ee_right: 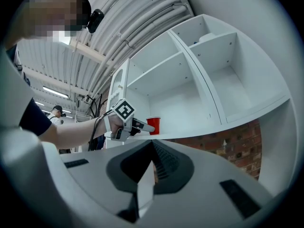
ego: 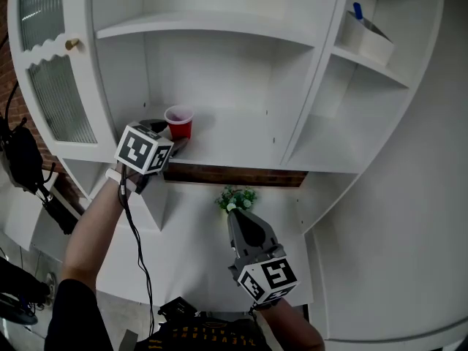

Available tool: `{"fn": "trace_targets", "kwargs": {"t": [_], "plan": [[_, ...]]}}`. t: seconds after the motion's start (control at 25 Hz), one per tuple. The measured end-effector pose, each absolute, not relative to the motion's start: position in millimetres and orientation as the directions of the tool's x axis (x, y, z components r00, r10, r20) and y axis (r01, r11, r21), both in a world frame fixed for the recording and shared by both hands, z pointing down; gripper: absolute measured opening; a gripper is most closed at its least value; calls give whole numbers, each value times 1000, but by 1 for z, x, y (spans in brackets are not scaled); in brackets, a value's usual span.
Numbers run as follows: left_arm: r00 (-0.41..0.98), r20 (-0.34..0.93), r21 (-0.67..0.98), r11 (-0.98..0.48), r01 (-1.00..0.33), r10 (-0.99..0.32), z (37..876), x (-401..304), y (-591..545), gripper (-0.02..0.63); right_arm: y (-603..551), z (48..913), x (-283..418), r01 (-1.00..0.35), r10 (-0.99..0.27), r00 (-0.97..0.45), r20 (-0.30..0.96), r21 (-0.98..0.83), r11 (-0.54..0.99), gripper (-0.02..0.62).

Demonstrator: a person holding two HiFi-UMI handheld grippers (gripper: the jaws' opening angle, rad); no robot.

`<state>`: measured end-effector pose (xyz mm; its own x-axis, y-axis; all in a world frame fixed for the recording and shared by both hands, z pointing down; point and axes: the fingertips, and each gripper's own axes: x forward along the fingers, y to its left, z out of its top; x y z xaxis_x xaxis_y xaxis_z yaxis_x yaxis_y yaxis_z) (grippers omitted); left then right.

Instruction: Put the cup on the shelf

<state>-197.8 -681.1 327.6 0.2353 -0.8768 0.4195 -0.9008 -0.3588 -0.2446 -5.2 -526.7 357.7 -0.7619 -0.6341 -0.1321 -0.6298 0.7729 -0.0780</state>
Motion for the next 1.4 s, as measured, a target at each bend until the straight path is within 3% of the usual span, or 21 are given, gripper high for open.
{"fn": "trace_targets", "kwargs": {"t": [0.44,0.64,0.8,0.96,1.12,1.4], "plan": [[132,328,-309,-238,-921,-936,318,-205,-658,278,-526,378,7,-584,-593,-800,-96,-105,805,-7],[179,93,-259,-197,-946,-980,286,-173,-590,276,-534,383,28,-569,-578,-812,-81,-115,815,-7],[277,-96,-219,-251,-943,-956,287,-120,-529,252,-536,396,43,-550,-560,-827,-56,-133,825,-6],[322,-98,-46,-318,-947,-942,340,-78,-489,183,-531,420,57,-524,-535,-845,-12,-182,832,-7],[324,-56,64,-327,-943,-944,394,-43,-471,3,-529,430,67,-502,-518,-855,-9,-236,832,-6],[317,60,141,-306,-941,-947,446,-5,-467,3,-515,454,57,-437,-454,-891,2,-274,857,-6]]}}
